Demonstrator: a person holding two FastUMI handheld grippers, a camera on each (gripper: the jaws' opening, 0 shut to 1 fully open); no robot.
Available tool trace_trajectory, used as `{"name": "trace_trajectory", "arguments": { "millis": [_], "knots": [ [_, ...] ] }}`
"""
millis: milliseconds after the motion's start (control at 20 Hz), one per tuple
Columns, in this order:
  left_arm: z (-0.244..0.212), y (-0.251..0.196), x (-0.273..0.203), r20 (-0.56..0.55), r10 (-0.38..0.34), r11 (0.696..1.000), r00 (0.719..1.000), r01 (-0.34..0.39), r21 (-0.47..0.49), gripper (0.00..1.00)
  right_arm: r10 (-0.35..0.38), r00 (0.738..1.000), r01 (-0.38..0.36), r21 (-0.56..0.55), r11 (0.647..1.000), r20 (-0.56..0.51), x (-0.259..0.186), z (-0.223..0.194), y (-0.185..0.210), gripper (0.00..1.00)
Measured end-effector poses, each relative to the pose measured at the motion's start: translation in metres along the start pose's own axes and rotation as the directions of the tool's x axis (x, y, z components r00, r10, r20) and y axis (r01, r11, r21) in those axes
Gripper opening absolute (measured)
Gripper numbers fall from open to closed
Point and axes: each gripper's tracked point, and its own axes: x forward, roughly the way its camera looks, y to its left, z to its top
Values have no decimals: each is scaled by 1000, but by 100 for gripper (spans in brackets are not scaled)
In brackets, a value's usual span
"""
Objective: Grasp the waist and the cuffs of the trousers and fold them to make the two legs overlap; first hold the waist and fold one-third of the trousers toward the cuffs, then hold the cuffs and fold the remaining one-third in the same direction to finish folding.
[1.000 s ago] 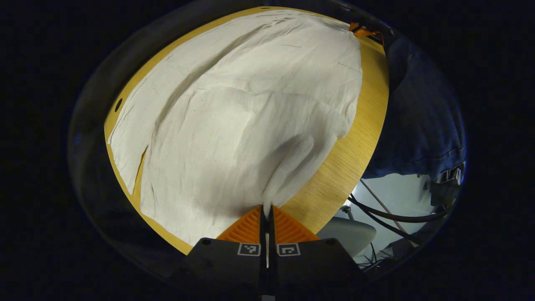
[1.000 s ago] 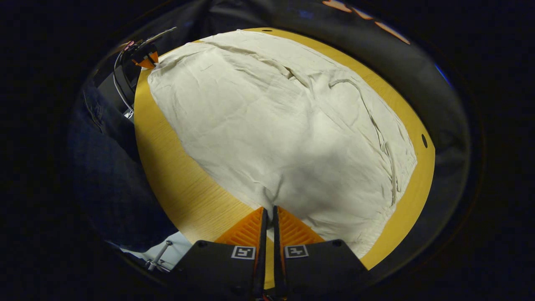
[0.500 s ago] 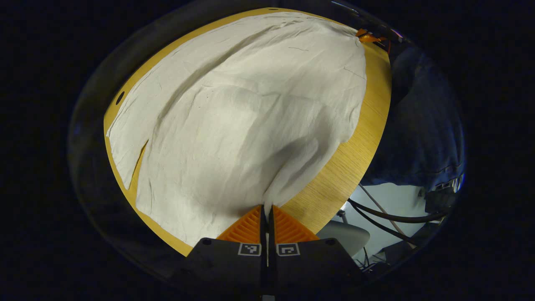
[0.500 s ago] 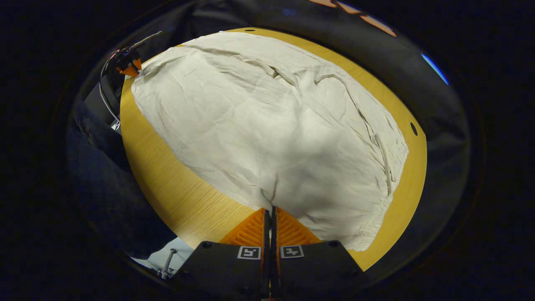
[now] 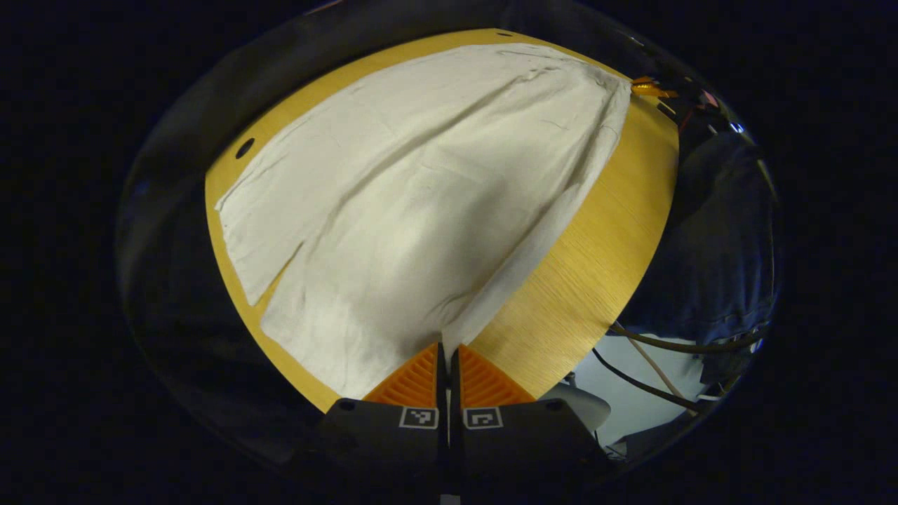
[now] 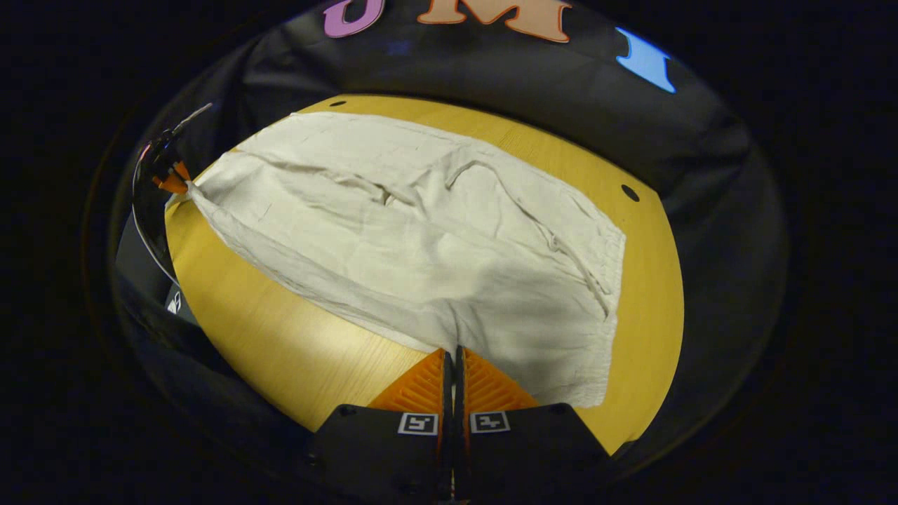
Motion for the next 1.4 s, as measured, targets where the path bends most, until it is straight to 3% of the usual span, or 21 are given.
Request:
{"name": "trace_trajectory", "arguments": {
  "millis": [250, 400, 450, 550, 650, 950, 1100, 1300, 1400],
  "knots": [
    [78, 55, -24, 127, 139, 985, 982, -124, -121, 0, -85, 989, 67, 140, 988, 125, -1, 69, -23, 2],
    [139, 84, -38, 210, 214, 970, 954, -182, -160, 0, -125, 976, 89, 198, 976, 180, 6, 109, -37, 2],
    [121, 90, -38, 223, 230, 966, 947, -195, -171, 0, -134, 970, 91, 212, 973, 202, 8, 124, -40, 2],
    [166, 128, -42, 236, 291, 950, 927, -252, -182, 0, -151, 958, 91, 238, 967, 246, 13, 154, -49, 2],
    [192, 147, -42, 281, 354, 926, 892, -293, -236, 0, -166, 949, 95, 256, 962, 269, 22, 179, -60, 2],
    [255, 219, -12, 339, 485, 852, 806, -347, -392, 0, -155, 953, 60, 338, 939, 262, 88, 209, -79, 2],
    [274, 237, 26, 326, 516, 826, 792, -360, -433, 0, -124, 967, 28, 392, 920, 223, 133, 204, -83, 2],
    [283, 255, 64, 338, 579, 772, 742, -365, -521, 0, -96, 971, -11, 444, 896, 217, 167, 205, -83, 6],
    [286, 247, 76, 356, 555, 774, 752, -311, -552, 0, -71, 969, -56, 488, 871, 237, 175, 214, -83, 14]
  ]
}}
